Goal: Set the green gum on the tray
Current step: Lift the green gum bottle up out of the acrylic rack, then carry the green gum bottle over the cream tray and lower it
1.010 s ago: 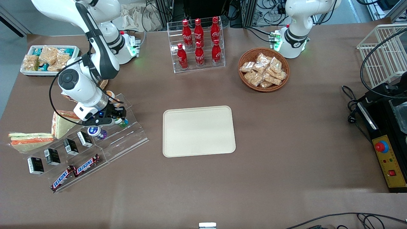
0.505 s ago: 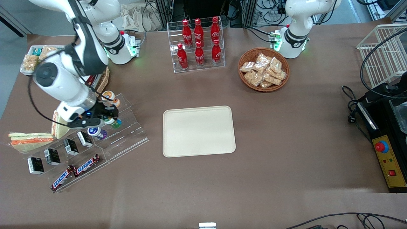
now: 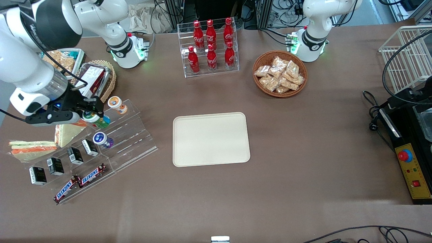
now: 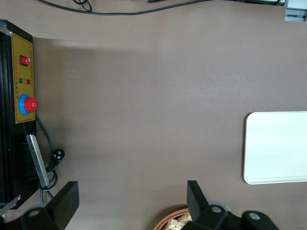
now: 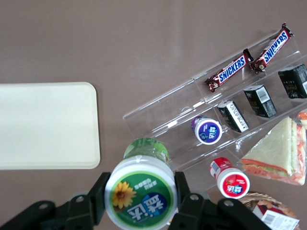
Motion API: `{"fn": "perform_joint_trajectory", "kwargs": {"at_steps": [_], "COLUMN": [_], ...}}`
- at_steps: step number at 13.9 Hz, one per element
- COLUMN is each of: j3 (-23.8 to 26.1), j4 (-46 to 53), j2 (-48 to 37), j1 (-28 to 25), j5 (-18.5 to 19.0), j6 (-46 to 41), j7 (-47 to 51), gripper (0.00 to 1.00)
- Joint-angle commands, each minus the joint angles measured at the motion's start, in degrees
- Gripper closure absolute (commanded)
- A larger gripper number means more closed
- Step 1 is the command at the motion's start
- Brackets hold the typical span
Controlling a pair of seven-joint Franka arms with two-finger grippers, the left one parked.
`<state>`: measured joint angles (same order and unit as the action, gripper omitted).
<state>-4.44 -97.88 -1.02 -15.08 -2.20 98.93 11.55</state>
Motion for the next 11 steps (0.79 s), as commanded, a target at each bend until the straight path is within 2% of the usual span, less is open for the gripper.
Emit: {"fn": "perform_joint_trajectory", "kwargs": {"at_steps": [1,4,7,9,11], "j3": [2.23,3.03,3.04,2.95,2.95], "j4": [5.14,7.17,6.91,2.28,-5.79], "j2": [4.08,7.51,10.76,12.61,12.53], "j1": [-3.45,-9.51,-14.09,-16.38,-18.57], "j5": [-0.70,-1.49,-1.85,-1.58,-1.58], "j6": [-1.73,-0.77,2.65,8.00,17.65], "j7": [11.26,25.59,32.30,34.32,36.60], "gripper": [0.75,0.75,0.75,0.75,0.75]}}
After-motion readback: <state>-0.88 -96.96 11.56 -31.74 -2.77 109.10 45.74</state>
